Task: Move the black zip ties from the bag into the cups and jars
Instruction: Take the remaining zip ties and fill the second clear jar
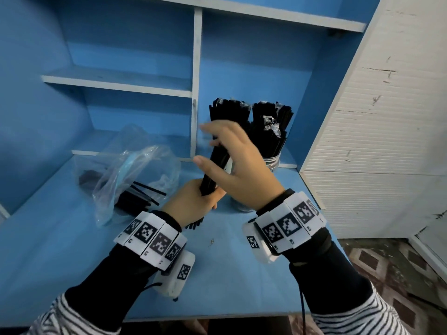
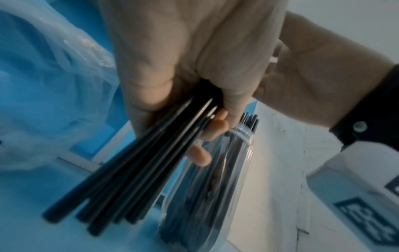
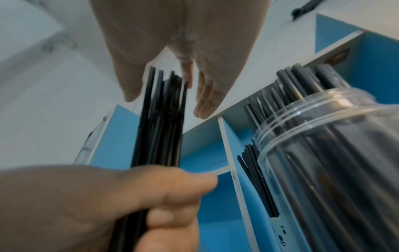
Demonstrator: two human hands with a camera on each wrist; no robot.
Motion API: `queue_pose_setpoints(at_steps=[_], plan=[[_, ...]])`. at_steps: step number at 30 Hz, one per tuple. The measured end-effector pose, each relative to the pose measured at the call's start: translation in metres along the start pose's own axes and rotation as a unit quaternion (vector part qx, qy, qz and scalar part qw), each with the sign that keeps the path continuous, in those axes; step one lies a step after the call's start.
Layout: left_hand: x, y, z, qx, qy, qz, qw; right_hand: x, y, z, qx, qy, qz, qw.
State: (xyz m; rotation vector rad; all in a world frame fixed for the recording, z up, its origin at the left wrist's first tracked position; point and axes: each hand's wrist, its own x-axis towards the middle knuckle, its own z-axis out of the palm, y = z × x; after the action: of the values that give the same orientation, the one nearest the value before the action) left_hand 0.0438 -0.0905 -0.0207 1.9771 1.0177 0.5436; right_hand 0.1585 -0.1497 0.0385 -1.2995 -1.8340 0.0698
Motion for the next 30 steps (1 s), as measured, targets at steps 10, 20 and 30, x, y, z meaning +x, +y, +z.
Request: queue_pose_setpoints(at_steps=[10, 20, 30], plan=[[-0.029, 0.034, -0.008, -0.036, -0.197, 0.041, 0.979, -0.017, 0.000, -0.023, 0.053, -0.116, 0.029, 0.991], [-0.020, 0.041, 0.000, -0.074, -0.078, 0.148, 0.983, -0.004, -0.001, -0.070, 0.124, -0.032, 0.051, 0.990], [0.051, 0.022, 0.025, -0.095, 0.021, 0.144, 0.985, 0.041, 0.010, -0.128, 0.075, 0.112, 0.098, 0.986]])
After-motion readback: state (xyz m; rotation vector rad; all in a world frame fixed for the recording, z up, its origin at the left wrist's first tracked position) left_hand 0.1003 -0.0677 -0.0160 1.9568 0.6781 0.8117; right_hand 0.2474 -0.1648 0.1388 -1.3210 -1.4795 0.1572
